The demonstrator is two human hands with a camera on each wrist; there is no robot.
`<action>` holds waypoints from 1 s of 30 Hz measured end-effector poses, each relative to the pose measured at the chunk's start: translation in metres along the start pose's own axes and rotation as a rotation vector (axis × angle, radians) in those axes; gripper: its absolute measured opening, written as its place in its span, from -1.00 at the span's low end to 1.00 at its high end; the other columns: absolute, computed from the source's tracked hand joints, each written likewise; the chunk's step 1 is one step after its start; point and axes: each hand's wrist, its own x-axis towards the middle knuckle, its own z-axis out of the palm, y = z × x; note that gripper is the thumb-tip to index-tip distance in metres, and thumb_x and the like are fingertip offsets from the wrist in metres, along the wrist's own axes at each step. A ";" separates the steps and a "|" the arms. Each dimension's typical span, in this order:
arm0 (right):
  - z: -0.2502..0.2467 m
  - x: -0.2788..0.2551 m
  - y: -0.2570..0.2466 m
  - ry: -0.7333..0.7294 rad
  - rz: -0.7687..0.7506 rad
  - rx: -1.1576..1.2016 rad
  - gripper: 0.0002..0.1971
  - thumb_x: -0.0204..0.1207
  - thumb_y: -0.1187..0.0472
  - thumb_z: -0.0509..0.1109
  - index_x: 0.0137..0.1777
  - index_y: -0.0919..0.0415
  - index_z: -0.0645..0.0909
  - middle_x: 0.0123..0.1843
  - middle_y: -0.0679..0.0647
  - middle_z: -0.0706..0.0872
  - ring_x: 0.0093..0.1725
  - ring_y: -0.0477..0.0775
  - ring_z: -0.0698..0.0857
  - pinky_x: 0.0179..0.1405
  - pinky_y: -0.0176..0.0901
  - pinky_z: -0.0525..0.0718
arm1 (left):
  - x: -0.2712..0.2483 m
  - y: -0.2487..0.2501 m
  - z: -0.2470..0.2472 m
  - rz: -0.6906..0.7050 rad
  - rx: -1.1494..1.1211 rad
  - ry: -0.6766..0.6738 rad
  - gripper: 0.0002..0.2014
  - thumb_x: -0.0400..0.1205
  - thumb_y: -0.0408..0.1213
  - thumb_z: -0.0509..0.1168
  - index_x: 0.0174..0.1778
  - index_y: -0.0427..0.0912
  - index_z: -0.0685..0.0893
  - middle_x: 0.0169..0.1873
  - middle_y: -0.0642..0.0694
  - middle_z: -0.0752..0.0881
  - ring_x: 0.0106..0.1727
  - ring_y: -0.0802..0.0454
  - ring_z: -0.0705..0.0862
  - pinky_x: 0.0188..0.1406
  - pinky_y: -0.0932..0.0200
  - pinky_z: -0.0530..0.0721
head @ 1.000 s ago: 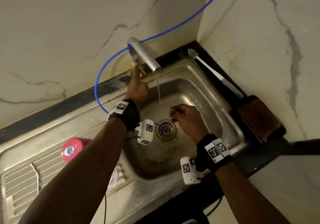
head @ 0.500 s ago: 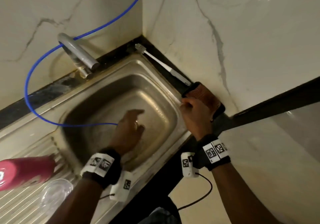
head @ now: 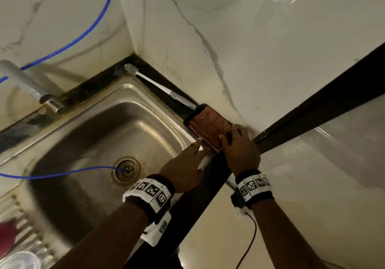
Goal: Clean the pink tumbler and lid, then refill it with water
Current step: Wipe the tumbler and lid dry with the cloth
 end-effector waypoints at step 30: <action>-0.037 0.015 -0.043 0.162 -0.099 0.668 -0.88 0.82 0.18 0.24 0.27 0.05 0.38 -0.08 0.04 0.79 -0.14 -0.14 0.80 -0.31 -0.37 0.74 | -0.024 0.012 -0.050 -0.026 -0.383 0.343 -0.53 0.79 -0.26 0.38 0.65 0.04 0.57 0.57 0.09 0.59 0.53 0.13 0.56 0.49 0.29 0.42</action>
